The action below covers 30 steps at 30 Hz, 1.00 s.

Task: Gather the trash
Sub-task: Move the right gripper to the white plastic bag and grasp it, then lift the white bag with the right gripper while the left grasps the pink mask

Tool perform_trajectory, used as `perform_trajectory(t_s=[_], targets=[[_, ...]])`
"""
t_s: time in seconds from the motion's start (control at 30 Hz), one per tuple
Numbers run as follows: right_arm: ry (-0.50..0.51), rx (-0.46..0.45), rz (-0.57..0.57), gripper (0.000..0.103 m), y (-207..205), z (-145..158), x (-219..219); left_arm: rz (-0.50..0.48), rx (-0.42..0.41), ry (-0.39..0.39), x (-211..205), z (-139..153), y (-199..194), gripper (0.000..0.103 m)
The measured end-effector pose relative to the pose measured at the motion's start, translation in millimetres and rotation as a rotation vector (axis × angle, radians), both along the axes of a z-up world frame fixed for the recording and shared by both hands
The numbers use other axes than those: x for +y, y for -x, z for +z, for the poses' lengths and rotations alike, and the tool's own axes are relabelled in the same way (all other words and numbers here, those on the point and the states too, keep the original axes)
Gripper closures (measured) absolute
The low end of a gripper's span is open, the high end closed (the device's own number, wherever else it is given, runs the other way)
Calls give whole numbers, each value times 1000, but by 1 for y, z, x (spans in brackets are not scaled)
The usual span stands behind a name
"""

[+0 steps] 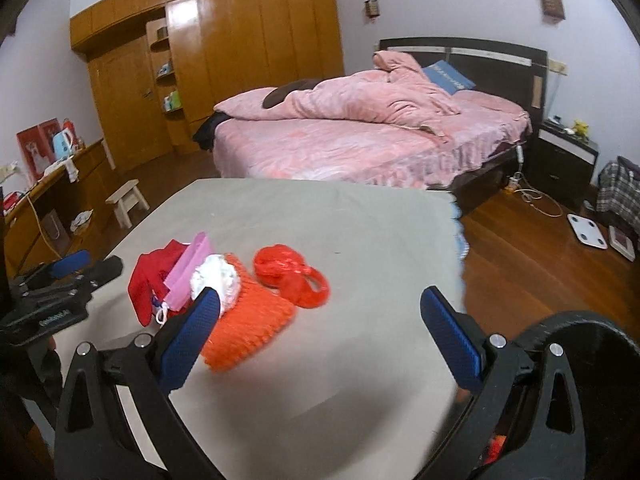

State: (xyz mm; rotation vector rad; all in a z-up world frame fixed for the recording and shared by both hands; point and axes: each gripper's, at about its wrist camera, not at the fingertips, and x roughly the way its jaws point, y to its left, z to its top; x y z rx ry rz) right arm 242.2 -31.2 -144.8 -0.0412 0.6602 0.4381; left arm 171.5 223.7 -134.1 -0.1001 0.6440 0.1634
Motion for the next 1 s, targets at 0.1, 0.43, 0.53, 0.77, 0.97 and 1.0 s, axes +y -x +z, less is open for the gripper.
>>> perform_trajectory(t_s=[0.1, 0.43, 0.53, 0.77, 0.97, 1.0], targets=[[-2, 8, 24, 6, -7, -6, 18, 16, 6, 7, 9, -7, -4, 25], [14, 48, 102, 16, -25, -29, 70, 59, 14, 27, 37, -21, -4, 26], [16, 71, 125, 21, -29, -36, 80, 65, 8, 27, 40, -21, -3, 26], [16, 113, 180, 35, -32, -47, 100, 67, -10, 42, 43, -18, -2, 26], [7, 168, 220, 57, -36, -57, 109, 58, -16, 39, 41, -16, 0, 26], [2, 177, 228, 64, -37, -58, 109, 56, -16, 39, 40, -16, 0, 26]])
